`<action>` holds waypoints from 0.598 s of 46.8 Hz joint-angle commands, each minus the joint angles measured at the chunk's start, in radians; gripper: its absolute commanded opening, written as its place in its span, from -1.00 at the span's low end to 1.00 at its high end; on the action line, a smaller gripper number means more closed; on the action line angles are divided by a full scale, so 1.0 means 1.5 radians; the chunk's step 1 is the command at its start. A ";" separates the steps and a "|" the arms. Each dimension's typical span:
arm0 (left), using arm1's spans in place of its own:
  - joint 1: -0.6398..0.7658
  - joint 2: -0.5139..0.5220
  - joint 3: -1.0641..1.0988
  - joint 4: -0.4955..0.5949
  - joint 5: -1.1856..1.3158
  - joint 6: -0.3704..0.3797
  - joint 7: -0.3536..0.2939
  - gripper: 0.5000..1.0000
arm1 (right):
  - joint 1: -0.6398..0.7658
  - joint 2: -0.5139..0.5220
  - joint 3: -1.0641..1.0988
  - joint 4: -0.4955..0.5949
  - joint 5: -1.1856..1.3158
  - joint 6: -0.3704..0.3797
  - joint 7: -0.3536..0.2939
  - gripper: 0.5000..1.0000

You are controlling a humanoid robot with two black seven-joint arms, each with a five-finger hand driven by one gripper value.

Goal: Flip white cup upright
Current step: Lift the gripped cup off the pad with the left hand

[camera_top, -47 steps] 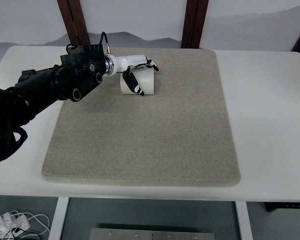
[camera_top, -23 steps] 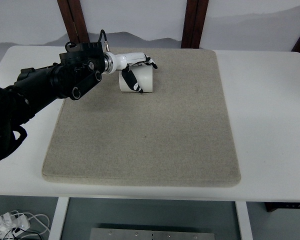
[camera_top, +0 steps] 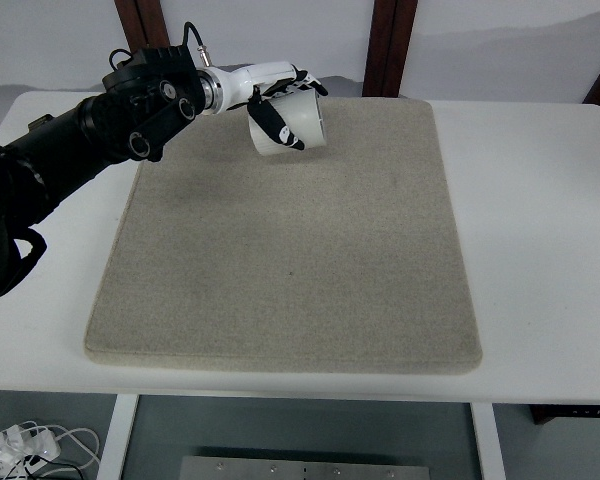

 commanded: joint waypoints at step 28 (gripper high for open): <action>0.108 0.065 -0.174 0.001 -0.267 -0.186 -0.043 -1.00 | 0.000 0.000 0.000 0.000 0.000 0.000 0.001 0.81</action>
